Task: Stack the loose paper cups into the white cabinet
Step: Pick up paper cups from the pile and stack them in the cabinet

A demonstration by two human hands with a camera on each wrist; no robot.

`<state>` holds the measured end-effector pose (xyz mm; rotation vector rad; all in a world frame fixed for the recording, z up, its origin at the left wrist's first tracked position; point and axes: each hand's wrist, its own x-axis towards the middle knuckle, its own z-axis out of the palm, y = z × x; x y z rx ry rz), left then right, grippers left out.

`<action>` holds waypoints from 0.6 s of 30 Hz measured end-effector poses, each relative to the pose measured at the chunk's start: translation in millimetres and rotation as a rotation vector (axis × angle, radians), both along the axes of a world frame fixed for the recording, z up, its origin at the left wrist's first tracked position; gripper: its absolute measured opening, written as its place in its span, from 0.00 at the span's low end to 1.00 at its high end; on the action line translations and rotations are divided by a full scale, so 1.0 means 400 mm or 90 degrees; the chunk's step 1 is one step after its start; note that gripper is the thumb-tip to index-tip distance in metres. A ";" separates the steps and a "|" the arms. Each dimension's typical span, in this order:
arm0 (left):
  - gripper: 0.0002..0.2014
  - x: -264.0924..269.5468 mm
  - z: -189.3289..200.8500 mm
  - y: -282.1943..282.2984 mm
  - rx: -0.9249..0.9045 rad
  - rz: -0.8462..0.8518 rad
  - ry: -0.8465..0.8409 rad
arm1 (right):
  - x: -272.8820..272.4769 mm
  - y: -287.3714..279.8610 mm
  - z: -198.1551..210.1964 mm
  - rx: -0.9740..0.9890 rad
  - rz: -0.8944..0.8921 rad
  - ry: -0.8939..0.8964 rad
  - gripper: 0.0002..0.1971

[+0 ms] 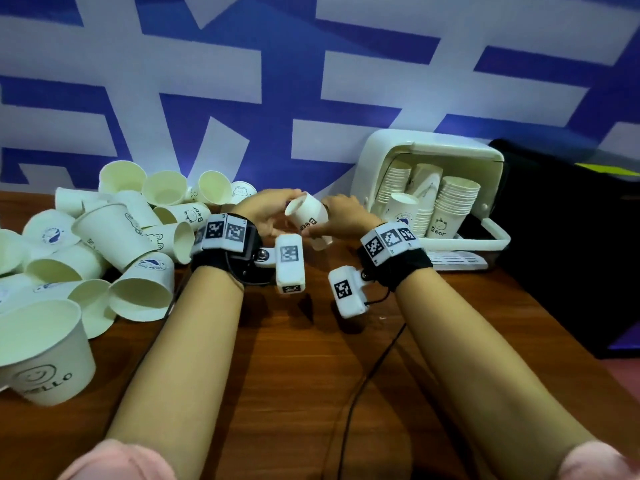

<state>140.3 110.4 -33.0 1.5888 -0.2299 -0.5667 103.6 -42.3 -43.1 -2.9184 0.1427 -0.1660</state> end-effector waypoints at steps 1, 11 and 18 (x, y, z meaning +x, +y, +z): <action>0.08 -0.009 0.014 -0.009 0.004 -0.009 -0.040 | -0.018 -0.012 0.009 0.035 0.007 -0.024 0.31; 0.10 -0.124 0.116 -0.159 -0.070 -0.077 -0.187 | -0.162 -0.165 0.088 0.330 0.006 -0.205 0.30; 0.11 -0.150 0.125 -0.260 -0.132 -0.082 -0.211 | -0.196 -0.267 0.108 0.402 0.016 -0.277 0.30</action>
